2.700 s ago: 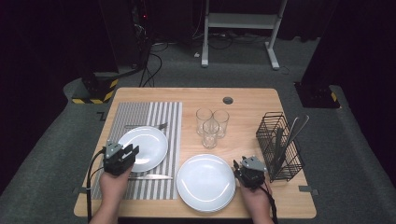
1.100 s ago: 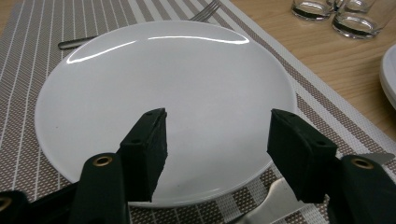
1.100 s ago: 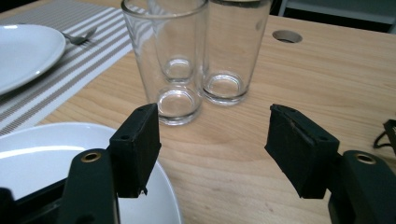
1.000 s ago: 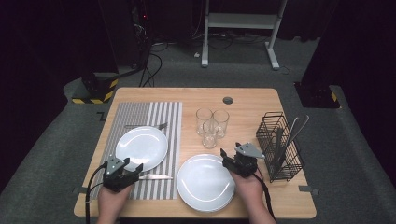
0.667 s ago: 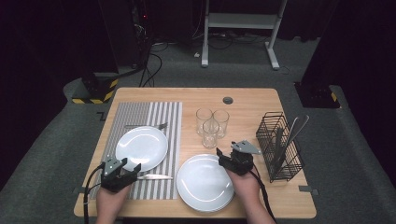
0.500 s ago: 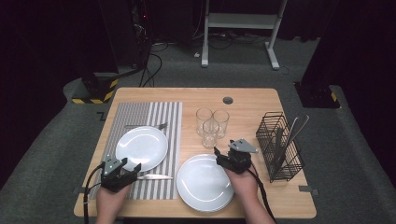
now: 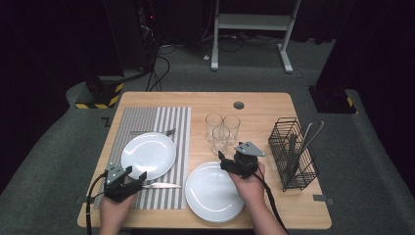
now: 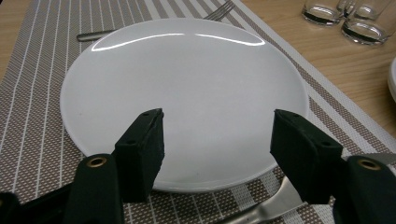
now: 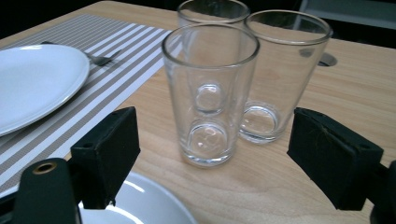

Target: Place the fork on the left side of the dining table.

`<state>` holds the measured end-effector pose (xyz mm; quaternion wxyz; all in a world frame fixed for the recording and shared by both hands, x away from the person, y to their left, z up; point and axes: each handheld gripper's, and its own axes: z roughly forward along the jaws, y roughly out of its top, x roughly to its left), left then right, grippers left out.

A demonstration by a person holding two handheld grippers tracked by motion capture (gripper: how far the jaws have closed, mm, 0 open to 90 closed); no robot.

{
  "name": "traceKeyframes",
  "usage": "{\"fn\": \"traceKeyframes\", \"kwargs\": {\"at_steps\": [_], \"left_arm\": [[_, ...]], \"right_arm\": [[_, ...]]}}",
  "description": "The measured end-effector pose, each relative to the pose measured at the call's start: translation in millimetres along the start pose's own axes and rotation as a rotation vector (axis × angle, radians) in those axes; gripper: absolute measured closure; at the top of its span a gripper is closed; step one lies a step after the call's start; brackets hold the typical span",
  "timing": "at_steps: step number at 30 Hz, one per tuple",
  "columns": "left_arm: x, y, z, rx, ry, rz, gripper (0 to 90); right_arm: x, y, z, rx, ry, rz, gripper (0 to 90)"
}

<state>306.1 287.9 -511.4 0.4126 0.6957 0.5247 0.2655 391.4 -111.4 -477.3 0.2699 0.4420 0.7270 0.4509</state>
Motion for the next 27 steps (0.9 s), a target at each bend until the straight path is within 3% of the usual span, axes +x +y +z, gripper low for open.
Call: {"fn": "traceKeyframes", "kwargs": {"at_steps": [6,12,19,27], "left_arm": [[1.3,-0.2,0.8,0.003,-0.010,-0.008,34.8],[1.3,-0.2,0.6,0.001,-0.017,-0.010,34.8],[1.9,0.1,0.1,-0.003,-0.023,-0.013,34.8],[4.1,-0.7,-1.1,-0.004,-0.023,-0.020,34.9]], "right_arm": [[-0.8,2.5,5.1,-0.010,-0.018,-0.002,16.3],[-1.3,6.3,10.6,-0.026,0.000,0.015,15.5],[5.9,14.3,23.7,-0.008,0.006,-0.005,16.5],[8.6,19.6,37.9,-0.002,-0.017,0.007,19.3]]}}
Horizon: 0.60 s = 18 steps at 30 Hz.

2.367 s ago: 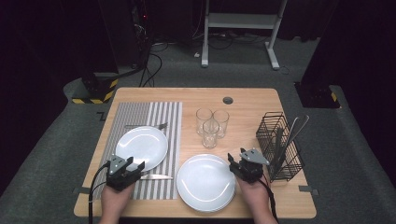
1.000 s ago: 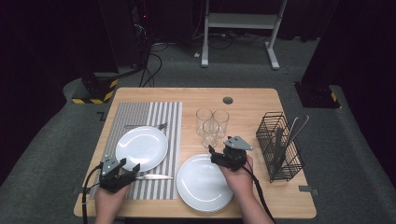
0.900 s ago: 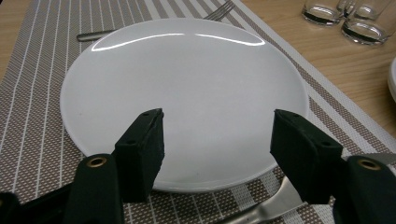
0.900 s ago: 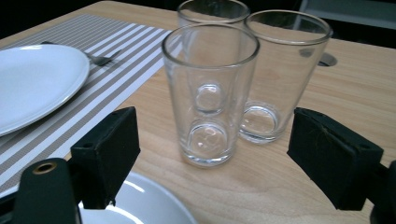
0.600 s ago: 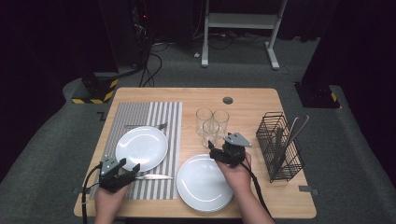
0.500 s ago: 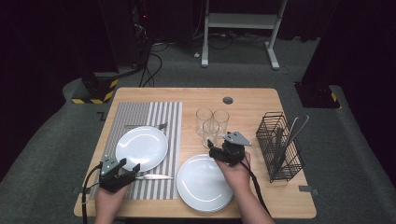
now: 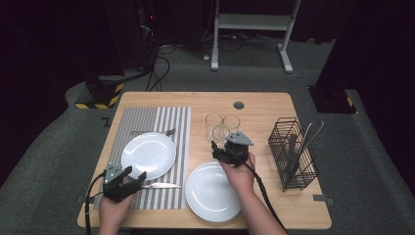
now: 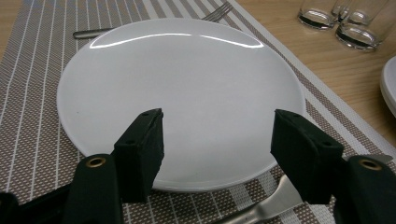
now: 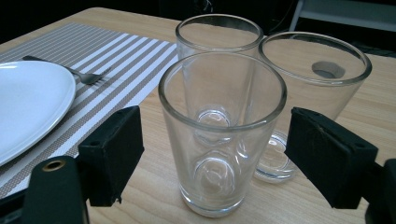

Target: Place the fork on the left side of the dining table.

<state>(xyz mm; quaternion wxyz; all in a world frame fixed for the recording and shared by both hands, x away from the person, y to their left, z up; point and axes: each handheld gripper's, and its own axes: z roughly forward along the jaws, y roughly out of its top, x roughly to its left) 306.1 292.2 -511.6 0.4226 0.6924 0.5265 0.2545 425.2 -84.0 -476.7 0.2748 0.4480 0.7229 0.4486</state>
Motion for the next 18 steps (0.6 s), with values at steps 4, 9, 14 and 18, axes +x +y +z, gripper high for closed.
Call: {"fn": "traceKeyframes", "kwargs": {"at_steps": [4,9,14,18], "left_arm": [[0.8,0.0,-0.9,-0.003,0.001,-0.003,34.9],[1.0,-0.2,-1.0,-0.002,0.000,-0.005,35.0],[0.5,-0.5,-0.5,0.002,0.001,-0.005,35.1],[1.3,-0.7,0.2,0.009,0.002,-0.005,35.3]], "right_arm": [[0.4,1.6,3.6,-0.009,-0.004,0.006,22.2],[1.1,1.0,6.9,-0.008,-0.017,0.013,25.3],[0.4,1.0,8.3,-0.008,-0.020,0.018,27.9],[-0.6,2.1,9.2,-0.003,-0.016,0.023,28.2]]}}
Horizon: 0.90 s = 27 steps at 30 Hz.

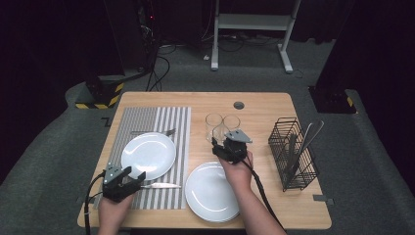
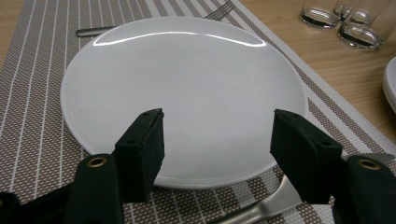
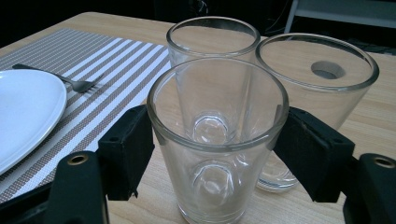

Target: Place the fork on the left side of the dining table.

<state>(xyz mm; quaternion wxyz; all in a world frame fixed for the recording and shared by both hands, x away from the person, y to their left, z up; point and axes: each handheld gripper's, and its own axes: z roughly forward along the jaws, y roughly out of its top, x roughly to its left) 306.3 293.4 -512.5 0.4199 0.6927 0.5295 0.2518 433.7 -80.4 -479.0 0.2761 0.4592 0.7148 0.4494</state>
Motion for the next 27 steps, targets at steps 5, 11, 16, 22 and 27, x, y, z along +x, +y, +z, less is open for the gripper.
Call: {"fn": "traceKeyframes", "kwargs": {"at_steps": [5,11,16,22,27], "left_arm": [[-0.1,0.2,-0.4,0.000,0.002,0.004,35.3],[0.3,0.0,-0.5,-0.002,0.001,-0.001,35.3],[0.3,0.1,-0.2,-0.001,0.000,0.001,35.3],[-0.3,0.6,-0.7,-0.004,-0.001,0.001,35.2],[-0.3,1.5,-0.9,-0.005,0.002,-0.001,34.2]], "right_arm": [[1.4,2.1,-0.1,0.016,-0.006,0.003,28.5],[2.8,1.9,-3.3,0.024,-0.009,-0.003,28.5],[4.9,-1.7,-8.9,0.017,-0.004,0.003,28.4],[3.5,0.0,-9.7,-0.025,0.015,0.005,20.8],[3.3,6.2,-5.0,-0.025,0.011,0.003,16.7]]}}
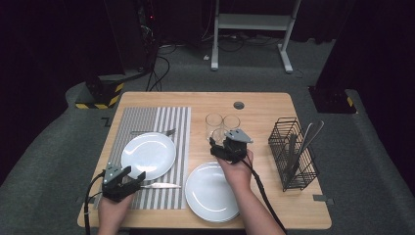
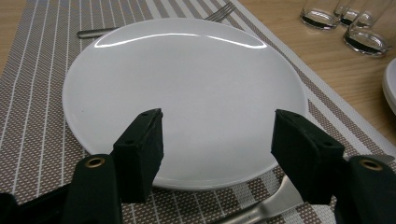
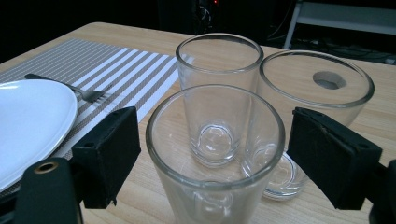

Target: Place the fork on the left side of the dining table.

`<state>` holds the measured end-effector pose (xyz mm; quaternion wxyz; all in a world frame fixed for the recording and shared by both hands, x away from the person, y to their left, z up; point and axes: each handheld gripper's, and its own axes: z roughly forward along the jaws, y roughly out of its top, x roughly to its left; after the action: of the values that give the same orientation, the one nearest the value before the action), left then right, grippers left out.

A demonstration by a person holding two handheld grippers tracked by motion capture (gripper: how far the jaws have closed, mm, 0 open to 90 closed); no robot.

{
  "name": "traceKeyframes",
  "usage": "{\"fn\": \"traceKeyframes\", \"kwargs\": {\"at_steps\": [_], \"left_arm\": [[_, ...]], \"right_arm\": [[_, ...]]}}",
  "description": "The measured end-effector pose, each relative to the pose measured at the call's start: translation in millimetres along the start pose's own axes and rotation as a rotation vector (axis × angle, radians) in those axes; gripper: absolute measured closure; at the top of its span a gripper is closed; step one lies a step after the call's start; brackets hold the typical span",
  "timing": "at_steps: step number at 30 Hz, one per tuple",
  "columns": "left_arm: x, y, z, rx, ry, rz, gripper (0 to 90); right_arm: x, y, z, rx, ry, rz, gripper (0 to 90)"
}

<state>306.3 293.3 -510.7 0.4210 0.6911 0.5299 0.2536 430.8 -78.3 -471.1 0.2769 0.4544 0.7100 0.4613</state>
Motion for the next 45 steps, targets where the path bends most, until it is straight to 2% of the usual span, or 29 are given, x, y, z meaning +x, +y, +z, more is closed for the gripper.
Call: {"fn": "traceKeyframes", "kwargs": {"at_steps": [9,14,24,32,45], "left_arm": [[2.0,-0.6,-1.0,-0.001,0.001,-0.002,34.2],[2.2,-0.6,-1.5,-0.004,0.000,-0.006,34.2],[2.4,-0.8,-0.8,-0.002,-0.002,-0.006,34.2],[2.4,-0.8,-0.7,-0.003,-0.004,-0.007,34.2],[1.5,-1.2,0.0,-0.003,-0.009,-0.012,34.2]], "right_arm": [[-0.3,-3.6,11.1,0.036,-0.021,-0.001,19.4],[1.6,-5.8,11.9,0.032,-0.007,-0.016,28.0],[2.1,-5.0,9.2,0.045,-0.014,-0.033,28.6],[7.2,0.7,-5.1,0.003,0.009,-0.052,28.7],[14.1,8.0,-23.6,-0.047,0.046,-0.042,28.7]]}}
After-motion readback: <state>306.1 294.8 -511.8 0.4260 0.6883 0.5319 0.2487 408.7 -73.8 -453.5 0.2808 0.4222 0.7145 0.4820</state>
